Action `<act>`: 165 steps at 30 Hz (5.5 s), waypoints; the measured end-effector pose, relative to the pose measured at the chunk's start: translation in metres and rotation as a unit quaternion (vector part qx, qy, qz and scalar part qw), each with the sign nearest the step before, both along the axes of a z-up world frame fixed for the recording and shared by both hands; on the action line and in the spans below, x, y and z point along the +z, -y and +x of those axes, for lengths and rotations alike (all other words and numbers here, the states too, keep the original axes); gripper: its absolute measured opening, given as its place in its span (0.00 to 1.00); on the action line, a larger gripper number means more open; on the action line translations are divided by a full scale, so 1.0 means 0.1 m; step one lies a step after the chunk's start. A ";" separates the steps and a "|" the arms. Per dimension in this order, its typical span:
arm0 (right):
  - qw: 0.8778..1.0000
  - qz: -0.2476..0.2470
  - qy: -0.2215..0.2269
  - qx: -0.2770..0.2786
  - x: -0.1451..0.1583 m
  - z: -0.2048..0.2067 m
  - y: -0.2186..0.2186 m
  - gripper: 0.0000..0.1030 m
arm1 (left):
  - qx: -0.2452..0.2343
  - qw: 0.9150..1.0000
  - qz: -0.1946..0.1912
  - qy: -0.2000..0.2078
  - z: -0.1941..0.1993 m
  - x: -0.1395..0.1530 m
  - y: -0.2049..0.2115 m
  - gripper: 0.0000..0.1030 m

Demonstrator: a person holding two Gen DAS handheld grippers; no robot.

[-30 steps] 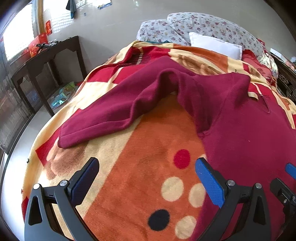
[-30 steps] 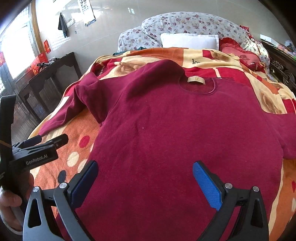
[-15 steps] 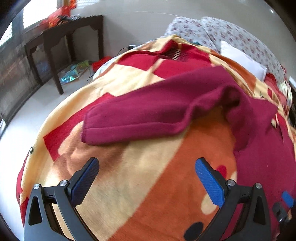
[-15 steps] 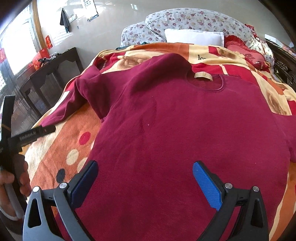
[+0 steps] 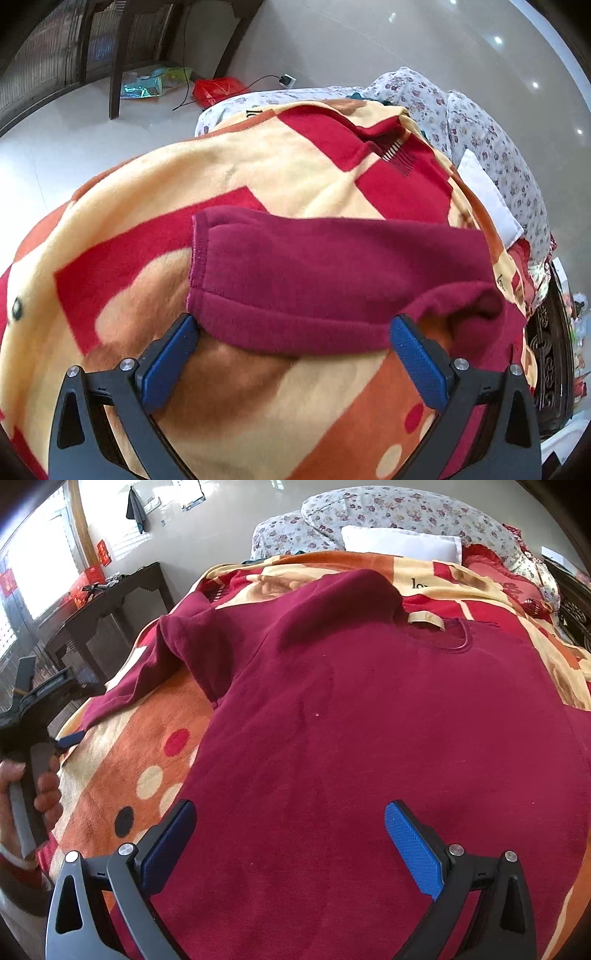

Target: Fold small clothes

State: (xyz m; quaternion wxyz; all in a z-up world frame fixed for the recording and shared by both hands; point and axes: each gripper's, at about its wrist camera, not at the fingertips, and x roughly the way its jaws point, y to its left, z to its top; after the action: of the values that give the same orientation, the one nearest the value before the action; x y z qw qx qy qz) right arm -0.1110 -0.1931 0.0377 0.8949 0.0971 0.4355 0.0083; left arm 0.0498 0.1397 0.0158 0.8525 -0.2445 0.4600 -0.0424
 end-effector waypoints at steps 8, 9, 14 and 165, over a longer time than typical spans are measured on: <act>1.000 -0.003 -0.009 0.001 0.00 0.06 -0.03 1.00 | -0.019 1.000 -0.006 0.014 0.28 0.07 -0.08 0.11; 1.000 -0.002 -0.008 0.004 0.01 0.08 -0.04 1.00 | -0.019 0.999 0.009 0.028 0.34 0.20 -0.12 0.10; 1.000 -0.005 0.011 0.014 0.17 0.23 -0.09 1.00 | 0.025 0.993 0.077 0.089 0.49 0.72 -0.43 0.10; 0.987 -0.099 -0.002 -0.125 0.23 -0.29 1.83 0.52 | -0.180 0.947 0.242 0.113 -0.33 0.28 2.39 0.91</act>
State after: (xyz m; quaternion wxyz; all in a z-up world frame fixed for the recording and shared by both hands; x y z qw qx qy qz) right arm -0.1404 -0.3759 0.0609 0.8933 0.0611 0.4204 -0.1469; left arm 0.0172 -0.0995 0.0440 0.9106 0.0624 0.3936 -0.1097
